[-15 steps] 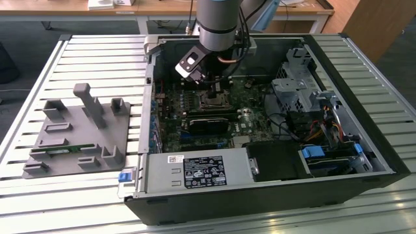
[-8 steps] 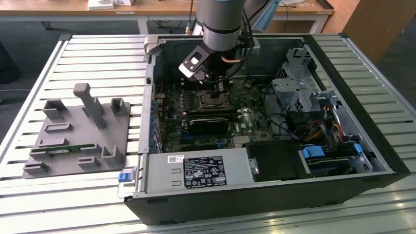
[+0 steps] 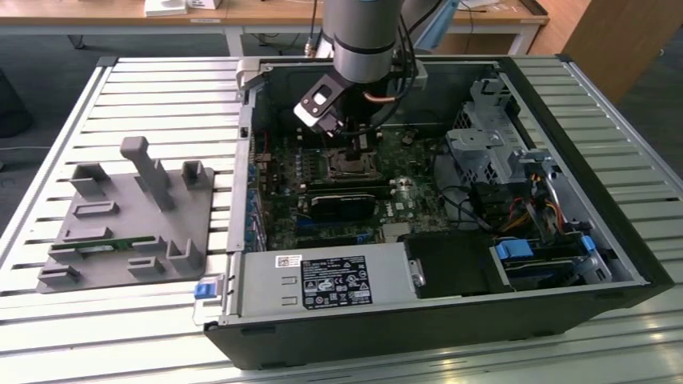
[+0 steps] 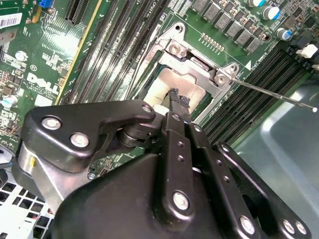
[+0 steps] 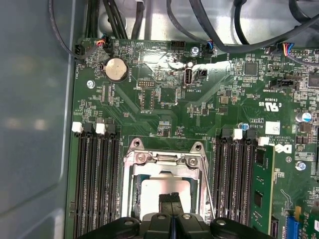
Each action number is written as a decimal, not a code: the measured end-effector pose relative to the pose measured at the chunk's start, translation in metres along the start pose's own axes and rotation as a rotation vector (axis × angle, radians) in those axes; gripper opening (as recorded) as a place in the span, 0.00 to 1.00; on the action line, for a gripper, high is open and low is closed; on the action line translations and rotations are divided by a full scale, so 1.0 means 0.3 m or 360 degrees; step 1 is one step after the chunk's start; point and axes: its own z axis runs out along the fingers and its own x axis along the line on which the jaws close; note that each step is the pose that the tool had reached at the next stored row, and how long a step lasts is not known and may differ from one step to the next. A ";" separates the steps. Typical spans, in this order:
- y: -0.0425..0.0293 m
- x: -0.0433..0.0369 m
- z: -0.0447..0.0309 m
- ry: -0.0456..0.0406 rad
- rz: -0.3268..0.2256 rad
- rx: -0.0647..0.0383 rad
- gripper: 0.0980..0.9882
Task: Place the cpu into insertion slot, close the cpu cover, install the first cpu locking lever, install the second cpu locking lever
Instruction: 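Install the first cpu locking lever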
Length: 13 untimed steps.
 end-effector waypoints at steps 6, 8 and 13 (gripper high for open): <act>0.000 0.000 -0.007 0.0000 0.0000 0.0000 0.01; 0.000 0.000 -0.008 0.0000 0.0000 0.0000 0.01; 0.000 0.001 -0.015 0.0000 0.0000 0.0000 0.01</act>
